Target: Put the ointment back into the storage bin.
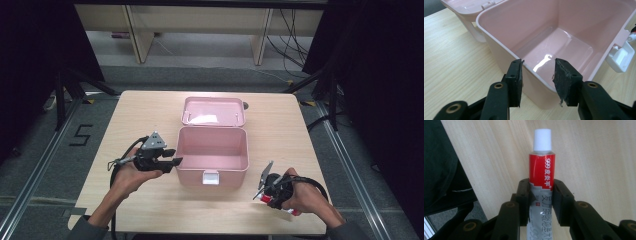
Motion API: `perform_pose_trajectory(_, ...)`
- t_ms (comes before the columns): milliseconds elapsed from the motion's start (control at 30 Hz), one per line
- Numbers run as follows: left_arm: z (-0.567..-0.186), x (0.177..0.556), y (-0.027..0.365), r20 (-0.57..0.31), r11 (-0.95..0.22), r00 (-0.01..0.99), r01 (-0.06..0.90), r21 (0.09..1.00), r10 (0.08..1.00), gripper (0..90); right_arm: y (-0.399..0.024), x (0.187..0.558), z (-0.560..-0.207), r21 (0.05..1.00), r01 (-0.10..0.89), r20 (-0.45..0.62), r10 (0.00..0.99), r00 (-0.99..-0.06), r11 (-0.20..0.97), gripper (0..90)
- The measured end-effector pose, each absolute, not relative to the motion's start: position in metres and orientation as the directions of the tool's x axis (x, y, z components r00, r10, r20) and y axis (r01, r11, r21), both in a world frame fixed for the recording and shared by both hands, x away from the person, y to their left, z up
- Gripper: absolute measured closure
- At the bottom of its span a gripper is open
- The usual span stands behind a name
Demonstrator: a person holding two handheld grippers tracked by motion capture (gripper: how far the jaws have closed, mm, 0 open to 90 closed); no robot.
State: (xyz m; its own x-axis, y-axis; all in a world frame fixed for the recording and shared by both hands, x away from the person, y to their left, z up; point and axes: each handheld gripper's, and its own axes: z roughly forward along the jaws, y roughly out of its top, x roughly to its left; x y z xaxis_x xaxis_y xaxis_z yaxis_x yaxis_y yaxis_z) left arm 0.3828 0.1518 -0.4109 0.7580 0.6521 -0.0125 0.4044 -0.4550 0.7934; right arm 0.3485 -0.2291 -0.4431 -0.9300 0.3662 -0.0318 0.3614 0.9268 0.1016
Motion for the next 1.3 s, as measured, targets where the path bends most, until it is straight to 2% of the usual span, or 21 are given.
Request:
perform_pose_trajectory(433, -0.41, 0.383, 0.152, -0.002, -0.462, 0.757, 0.401, 0.791, 0.654, 58.2, -0.226, 0.344, -0.408, 0.134, 0.342, -0.033, 0.35, -0.936, 0.93, 70.3)
perform_pose_trajectory(900, -0.41, 0.382, 0.151, 0.005, -0.467, 0.757, 0.398, 0.79, 0.653, 58.2, -0.221, 0.342, -0.369, 0.131, 0.323, -0.103, 0.337, -0.936, 0.937, 70.2)
perform_pose_trajectory(967, -0.41, 0.382, 0.151, 0.004, -0.466, 0.757, 0.398, 0.79, 0.653, 58.2, -0.221, 0.345, -0.365, 0.135, 0.284, -0.115, 0.3, -0.947, 0.949, 70.2)
perform_pose_trajectory(1000, -0.41, 0.383, 0.151, 0.004, -0.466, 0.757, 0.398, 0.79, 0.653, 58.2, -0.218, 0.344, -0.363, 0.134, 0.314, -0.105, 0.328, -0.939, 0.94, 70.2)
perform_pose_trajectory(1133, -0.41, 0.382, 0.151, 0.004, -0.466, 0.757, 0.398, 0.791, 0.653, 58.2, -0.213, 0.345, -0.355, 0.129, 0.307, -0.123, 0.322, -0.939, 0.943, 70.2)
perform_pose_trajectory(1300, -0.41, 0.382, 0.151, 0.004, -0.466, 0.758, 0.397, 0.791, 0.653, 58.2, -0.205, 0.347, -0.344, 0.141, 0.266, -0.128, 0.284, -0.95, 0.953, 70.2)
